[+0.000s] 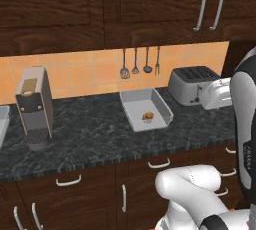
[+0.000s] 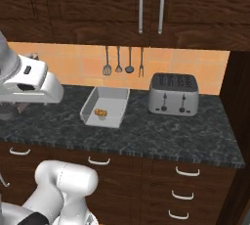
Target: Place one sweet potato and one chicken drumstick in each tupperware on the nearby counter, to pack two identical lunches.
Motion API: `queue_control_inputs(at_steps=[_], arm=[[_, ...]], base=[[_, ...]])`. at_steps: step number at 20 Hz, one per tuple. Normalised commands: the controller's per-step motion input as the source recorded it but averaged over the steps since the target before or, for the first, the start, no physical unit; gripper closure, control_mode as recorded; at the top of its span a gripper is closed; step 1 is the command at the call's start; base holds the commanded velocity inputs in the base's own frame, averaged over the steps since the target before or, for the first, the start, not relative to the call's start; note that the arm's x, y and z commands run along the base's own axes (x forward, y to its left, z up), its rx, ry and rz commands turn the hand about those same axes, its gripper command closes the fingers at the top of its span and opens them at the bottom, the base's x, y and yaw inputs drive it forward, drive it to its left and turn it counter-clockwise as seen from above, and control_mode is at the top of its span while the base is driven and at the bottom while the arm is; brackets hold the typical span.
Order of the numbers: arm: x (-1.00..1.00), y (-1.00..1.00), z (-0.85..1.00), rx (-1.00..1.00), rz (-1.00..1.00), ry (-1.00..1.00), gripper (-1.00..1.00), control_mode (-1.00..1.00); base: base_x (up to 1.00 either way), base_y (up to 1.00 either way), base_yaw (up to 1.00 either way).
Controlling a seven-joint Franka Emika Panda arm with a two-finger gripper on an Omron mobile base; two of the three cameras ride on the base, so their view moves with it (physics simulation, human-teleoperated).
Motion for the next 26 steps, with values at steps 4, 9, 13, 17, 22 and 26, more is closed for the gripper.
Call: queue_control_inputs(at_steps=[4,9,13,17,22,26], arm=[[-0.45,0.03,-0.01,0.00,0.00,-0.02,-1.00,-1.00],[-0.35,0.00,-0.01,0.00,-0.02,-0.01,-1.00,-1.00],[-0.01,0.00,0.00,0.00,0.00,0.00,-1.00,1.00],[0.00,0.00,0.00,0.00,0.00,0.00,-1.00,1.00],[0.00,0.00,0.00,0.00,0.00,0.00,-1.00,1.00],[0.00,0.00,0.00,0.00,0.00,0.00,-1.00,1.00]], base=[[0.00,0.00,0.00],[0.00,0.00,0.00],[0.00,0.00,0.00],[-0.22,0.00,0.00],[-0.64,-0.05,0.00],[-0.13,-0.47,0.00]])
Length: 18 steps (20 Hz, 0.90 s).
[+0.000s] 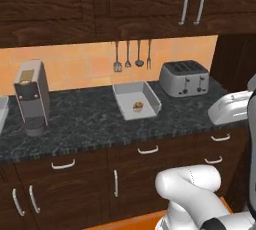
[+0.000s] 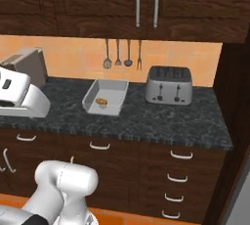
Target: Place one sweet potato and one chicken drumstick in each tupperware on the nearby counter, to pack two identical lunches.
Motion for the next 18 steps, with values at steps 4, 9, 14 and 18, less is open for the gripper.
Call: queue_control_inputs(at_steps=[4,9,14,18], arm=[[0.00,0.00,0.00,0.00,0.00,0.00,-1.00,1.00],[0.00,0.00,0.00,0.00,0.00,0.00,-1.00,1.00],[0.00,0.00,0.00,0.00,0.00,0.00,-1.00,1.00],[0.00,0.00,0.00,0.00,0.00,0.00,-1.00,1.00]], base=[[-0.01,-0.99,-0.02],[-0.42,-0.94,-0.01],[-0.35,-0.85,0.00],[0.00,-1.00,0.01]])
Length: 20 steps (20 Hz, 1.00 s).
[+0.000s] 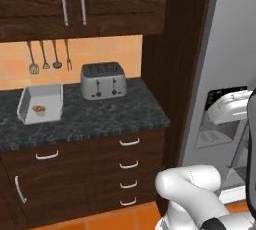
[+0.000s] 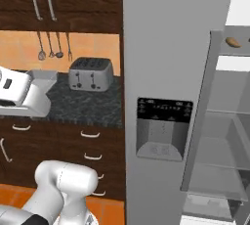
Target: Place one sweet potato and one chicken drumstick in each tupperware on the nearby counter, to pack two identical lunches.
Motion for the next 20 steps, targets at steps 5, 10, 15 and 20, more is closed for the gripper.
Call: queue_control_inputs(at_steps=[5,10,15,20], arm=[[0.00,0.00,0.00,0.00,0.00,0.00,-1.00,1.00],[0.00,0.00,0.00,0.00,0.00,0.00,-1.00,1.00],[0.00,0.00,0.00,0.00,0.00,0.00,-1.00,1.00],[0.00,0.00,0.00,0.00,0.00,0.00,-1.00,1.00]], base=[[0.04,-1.00,0.03],[0.14,-0.98,0.03],[0.20,-0.72,0.04],[0.25,-0.42,0.04]])
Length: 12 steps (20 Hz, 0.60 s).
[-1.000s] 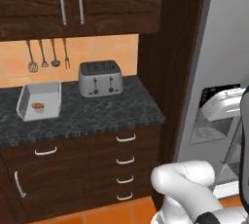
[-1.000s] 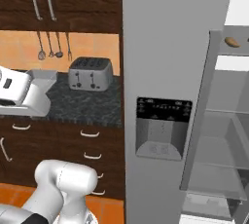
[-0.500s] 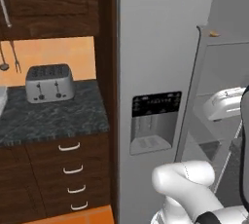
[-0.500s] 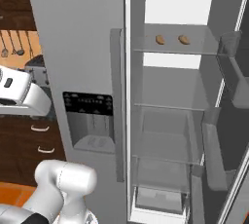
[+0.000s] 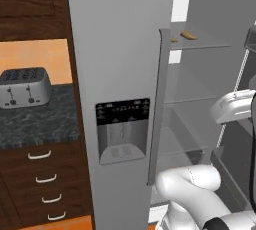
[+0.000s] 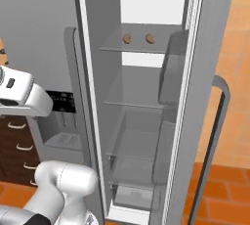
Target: Place one sweet potato and one chicken drumstick in each tupperware on the nearby counter, to pack two identical lunches.
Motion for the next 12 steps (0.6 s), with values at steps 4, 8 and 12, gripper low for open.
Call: queue_control_inputs(at_steps=[4,8,12], arm=[[0.00,0.00,0.00,0.00,0.00,0.00,-1.00,1.00],[0.00,0.00,0.00,0.00,0.00,0.00,-1.00,1.00],[0.00,0.00,0.00,0.00,0.00,0.00,-1.00,1.00]], base=[[0.39,-0.39,0.03],[0.35,-0.34,0.03],[0.10,-0.43,0.07]])
